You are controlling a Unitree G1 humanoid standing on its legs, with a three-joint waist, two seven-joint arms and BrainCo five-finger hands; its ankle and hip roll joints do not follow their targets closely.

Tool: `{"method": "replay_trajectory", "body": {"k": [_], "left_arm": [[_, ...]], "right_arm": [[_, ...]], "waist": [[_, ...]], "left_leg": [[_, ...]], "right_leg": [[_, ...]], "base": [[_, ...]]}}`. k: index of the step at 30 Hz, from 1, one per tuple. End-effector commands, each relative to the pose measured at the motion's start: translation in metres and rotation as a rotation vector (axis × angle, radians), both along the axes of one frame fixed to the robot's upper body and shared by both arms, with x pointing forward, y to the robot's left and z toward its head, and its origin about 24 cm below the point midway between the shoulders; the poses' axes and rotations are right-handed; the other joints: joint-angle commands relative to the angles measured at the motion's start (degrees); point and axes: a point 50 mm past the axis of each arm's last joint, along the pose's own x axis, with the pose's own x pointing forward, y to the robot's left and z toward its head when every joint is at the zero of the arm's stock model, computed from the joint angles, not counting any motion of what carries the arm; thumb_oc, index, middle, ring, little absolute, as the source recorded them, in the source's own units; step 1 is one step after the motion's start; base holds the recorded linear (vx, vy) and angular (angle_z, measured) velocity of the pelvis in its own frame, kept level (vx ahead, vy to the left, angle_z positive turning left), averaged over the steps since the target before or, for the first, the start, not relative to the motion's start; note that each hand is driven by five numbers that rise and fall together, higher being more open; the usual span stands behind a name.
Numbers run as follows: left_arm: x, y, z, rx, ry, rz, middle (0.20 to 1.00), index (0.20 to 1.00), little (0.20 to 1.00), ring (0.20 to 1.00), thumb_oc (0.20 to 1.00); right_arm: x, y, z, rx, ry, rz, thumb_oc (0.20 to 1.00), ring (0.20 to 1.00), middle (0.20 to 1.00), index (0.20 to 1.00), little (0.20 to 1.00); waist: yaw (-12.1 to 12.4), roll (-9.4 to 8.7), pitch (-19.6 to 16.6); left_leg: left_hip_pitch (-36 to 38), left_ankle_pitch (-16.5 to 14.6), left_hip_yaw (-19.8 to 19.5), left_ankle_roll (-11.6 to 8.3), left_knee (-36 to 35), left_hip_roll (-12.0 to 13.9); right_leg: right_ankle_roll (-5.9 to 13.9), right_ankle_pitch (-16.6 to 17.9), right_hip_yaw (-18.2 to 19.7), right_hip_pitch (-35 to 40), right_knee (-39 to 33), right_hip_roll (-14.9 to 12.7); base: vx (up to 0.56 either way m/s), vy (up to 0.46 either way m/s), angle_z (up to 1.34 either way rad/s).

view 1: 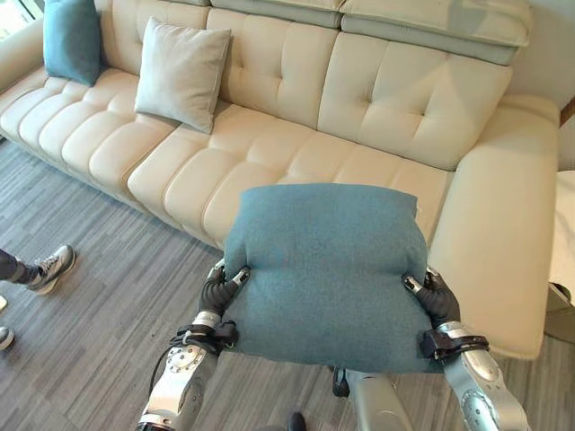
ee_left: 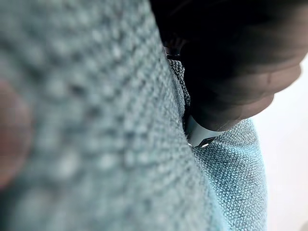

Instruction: Pick up all the scattered cushions and arrange them neatly on the sofa.

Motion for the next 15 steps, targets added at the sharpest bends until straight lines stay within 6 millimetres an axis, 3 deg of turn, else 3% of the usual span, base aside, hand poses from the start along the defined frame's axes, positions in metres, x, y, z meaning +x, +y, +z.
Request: {"method": "replay_trajectory", "body": {"k": [1, 2, 4, 6, 11, 13, 15], "left_arm": [[0.014, -0.018, 0.050, -0.022, -0.277, -0.126, 0.200, 0.200, 0.200, 0.200, 0.200], [0.014, -0.018, 0.050, -0.022, -0.278, -0.127, 0.200, 0.200, 0.200, 0.200, 0.200], [0.015, -0.019, 0.048, -0.021, -0.268, -0.131, 0.200, 0.200, 0.200, 0.200, 0.200], [0.016, -0.018, 0.051, -0.011, -0.281, -0.121, 0.200, 0.200, 0.200, 0.200, 0.200], [0.016, -0.015, 0.053, -0.021, -0.299, -0.071, 0.200, 0.200, 0.200, 0.200, 0.200], [0.016, -0.019, 0.051, -0.040, -0.294, -0.062, 0.200, 0.200, 0.200, 0.200, 0.200], [0.017, -0.020, 0.052, -0.042, -0.297, -0.071, 0.200, 0.200, 0.200, 0.200, 0.200]], "right_arm": [[0.017, 0.021, 0.062, 0.076, -0.346, 0.118, 0.200, 0.200, 0.200, 0.200, 0.200], [0.017, 0.021, 0.062, 0.076, -0.346, 0.118, 0.200, 0.200, 0.200, 0.200, 0.200], [0.021, 0.020, 0.067, 0.060, -0.364, 0.110, 0.200, 0.200, 0.200, 0.200, 0.200], [0.022, 0.019, 0.069, 0.058, -0.376, 0.096, 0.200, 0.200, 0.200, 0.200, 0.200], [0.028, 0.018, 0.070, 0.020, -0.379, 0.054, 0.200, 0.200, 0.200, 0.200, 0.200], [0.029, 0.019, 0.066, -0.013, -0.365, 0.048, 0.200, 0.200, 0.200, 0.200, 0.200], [0.028, 0.018, 0.066, -0.035, -0.371, 0.048, 0.200, 0.200, 0.200, 0.200, 0.200]], "waist": [[-1.1, -2.85, -3.7], [-0.9, -2.81, -3.6], [-0.3, -3.48, -3.9], [0.2, -4.62, -3.9], [3.0, -5.71, -3.0], [3.5, -4.96, -3.6], [2.8, -4.28, -4.8]], "left_leg": [[-4.5, 8.5, 10.4, -0.50, 8.9, 5.2], [-4.4, 8.4, 10.5, -0.49, 8.9, 5.3], [-8.2, 3.8, 10.4, 1.71, 4.6, 3.0], [-10.6, 1.7, 9.8, 2.65, -0.6, 1.5], [-14.3, 7.0, 4.6, 0.83, -7.0, 1.9], [-11.5, 7.9, 0.5, 0.94, -11.8, 1.8], [-9.6, 8.9, 1.3, 0.86, -15.0, 2.3]], "right_leg": [[10.20, -3.3, 4.7, 4.1, -6.3, 0.0], [10.20, -3.3, 4.8, 4.1, -6.3, 0.1], [10.72, -4.1, 7.4, 5.4, -6.2, 0.1], [11.55, -4.3, 9.7, 7.3, -7.0, -0.3], [11.60, -4.7, 16.4, 12.1, -7.5, 1.4], [12.03, -5.1, 20.0, 13.4, -7.0, 2.0], [12.28, -5.2, 20.0, 13.2, -7.1, 2.0]], "base": [[0.17, -0.057, -0.18], [0.25, -0.032, -0.36], [0.20, 0.054, -0.62], [0.23, 0.064, -0.71], [0.17, 0.090, -1.01], [0.17, 0.186, -1.27], [0.11, 0.142, -1.33]]}}
